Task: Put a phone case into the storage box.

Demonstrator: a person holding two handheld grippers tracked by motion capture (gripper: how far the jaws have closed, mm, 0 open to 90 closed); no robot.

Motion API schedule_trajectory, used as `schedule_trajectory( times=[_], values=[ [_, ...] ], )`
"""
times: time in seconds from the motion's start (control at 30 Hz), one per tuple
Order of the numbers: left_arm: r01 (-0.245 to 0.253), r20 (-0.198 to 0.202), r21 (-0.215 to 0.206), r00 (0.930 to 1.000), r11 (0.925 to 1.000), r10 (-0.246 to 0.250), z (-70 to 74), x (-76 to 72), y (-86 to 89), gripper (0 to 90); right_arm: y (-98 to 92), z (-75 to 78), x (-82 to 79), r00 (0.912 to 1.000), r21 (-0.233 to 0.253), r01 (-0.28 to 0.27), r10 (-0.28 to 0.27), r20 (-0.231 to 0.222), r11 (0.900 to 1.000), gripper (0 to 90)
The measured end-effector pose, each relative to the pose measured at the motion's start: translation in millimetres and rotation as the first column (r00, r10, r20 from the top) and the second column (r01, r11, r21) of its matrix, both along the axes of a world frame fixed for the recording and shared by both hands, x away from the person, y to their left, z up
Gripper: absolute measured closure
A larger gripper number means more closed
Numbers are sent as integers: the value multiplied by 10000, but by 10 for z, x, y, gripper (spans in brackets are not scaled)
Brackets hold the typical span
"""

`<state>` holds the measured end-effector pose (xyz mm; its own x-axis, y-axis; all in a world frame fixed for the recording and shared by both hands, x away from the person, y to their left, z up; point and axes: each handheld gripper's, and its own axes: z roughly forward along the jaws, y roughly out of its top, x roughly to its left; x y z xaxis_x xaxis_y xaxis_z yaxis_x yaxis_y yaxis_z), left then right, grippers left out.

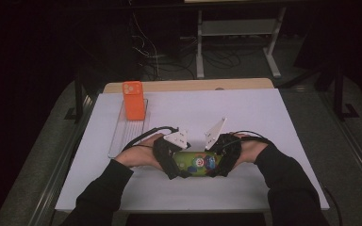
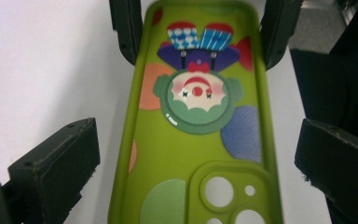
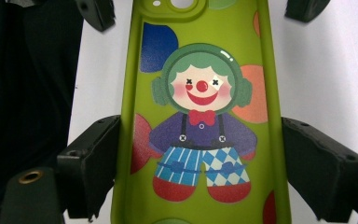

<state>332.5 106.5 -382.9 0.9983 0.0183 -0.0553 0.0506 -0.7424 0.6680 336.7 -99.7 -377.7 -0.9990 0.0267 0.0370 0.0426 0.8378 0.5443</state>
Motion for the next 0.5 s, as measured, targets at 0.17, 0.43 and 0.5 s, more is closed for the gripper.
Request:
schedule_trajectory(
  times=[0.17, 0.43, 0.5],
  values=[
    [140, -8, 234, 9999, 9996, -140, -40, -13, -41, 0, 7, 19, -13, 10000, 55, -56, 56, 32, 10000, 150],
    [193, -62, 484, 9998, 9986, -190, -96, -24, -74, 0, -10, 55, -20, 9999, 247, -102, 100, 84, 9996, 150],
    [230, -22, 477, 9997, 9986, -229, -97, -26, -74, 7, -11, 61, -21, 9999, 269, -105, 103, 95, 9996, 150]
  ],
)
